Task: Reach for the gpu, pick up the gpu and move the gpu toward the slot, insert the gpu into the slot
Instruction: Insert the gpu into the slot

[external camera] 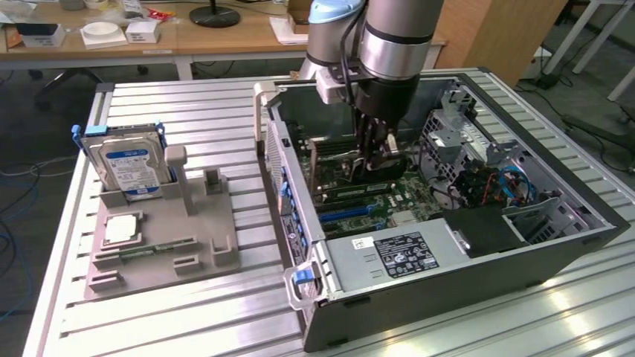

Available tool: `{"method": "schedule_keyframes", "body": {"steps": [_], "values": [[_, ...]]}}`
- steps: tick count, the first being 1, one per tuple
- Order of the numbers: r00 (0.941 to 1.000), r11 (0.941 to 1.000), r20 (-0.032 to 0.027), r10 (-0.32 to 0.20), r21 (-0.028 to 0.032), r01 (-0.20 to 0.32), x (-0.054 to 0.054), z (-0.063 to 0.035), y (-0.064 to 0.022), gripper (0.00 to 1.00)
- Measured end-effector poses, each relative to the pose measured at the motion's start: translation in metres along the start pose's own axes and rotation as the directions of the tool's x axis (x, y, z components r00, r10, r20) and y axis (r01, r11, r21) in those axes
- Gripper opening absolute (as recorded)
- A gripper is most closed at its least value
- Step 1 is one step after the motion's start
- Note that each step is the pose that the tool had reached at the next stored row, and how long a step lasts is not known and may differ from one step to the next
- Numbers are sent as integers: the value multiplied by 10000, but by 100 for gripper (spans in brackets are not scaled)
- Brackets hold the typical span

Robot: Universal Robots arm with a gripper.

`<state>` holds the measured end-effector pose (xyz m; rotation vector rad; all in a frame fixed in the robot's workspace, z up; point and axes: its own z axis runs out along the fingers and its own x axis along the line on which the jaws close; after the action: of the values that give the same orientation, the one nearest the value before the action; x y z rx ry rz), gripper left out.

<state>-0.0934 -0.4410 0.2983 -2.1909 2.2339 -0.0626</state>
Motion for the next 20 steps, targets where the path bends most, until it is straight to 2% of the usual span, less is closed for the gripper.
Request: {"method": "schedule_keyframes", "body": {"steps": [20], "values": [[10000,10000,4,2,2,-2,89,61,21,26]]}}
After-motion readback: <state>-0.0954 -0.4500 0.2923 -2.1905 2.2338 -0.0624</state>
